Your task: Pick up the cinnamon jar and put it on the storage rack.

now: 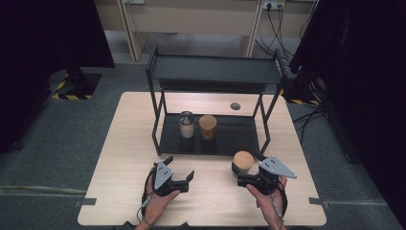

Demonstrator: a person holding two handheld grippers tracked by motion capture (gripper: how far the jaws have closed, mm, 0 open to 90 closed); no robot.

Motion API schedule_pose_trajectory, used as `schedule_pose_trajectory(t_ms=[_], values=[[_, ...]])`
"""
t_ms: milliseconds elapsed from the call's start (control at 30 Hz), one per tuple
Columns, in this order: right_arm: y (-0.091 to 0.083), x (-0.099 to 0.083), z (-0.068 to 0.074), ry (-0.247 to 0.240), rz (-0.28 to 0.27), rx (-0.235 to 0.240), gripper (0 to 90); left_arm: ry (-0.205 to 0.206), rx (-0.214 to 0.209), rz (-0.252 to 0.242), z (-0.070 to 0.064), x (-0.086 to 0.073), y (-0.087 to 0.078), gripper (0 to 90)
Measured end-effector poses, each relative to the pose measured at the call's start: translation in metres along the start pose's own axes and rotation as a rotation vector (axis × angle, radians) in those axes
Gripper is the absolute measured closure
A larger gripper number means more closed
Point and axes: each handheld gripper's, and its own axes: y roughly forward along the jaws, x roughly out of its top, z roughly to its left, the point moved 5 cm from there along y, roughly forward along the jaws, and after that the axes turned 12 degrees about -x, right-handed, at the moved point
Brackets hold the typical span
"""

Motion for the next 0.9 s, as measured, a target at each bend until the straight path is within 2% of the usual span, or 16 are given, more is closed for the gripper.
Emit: schedule_pose_trajectory(t_ms=[900], values=[[-0.006, -0.027, -0.015, 0.037, 0.051, -0.031, 5.3, -0.003, 0.001, -0.002, 0.000, 0.000, 0.000, 3.9]])
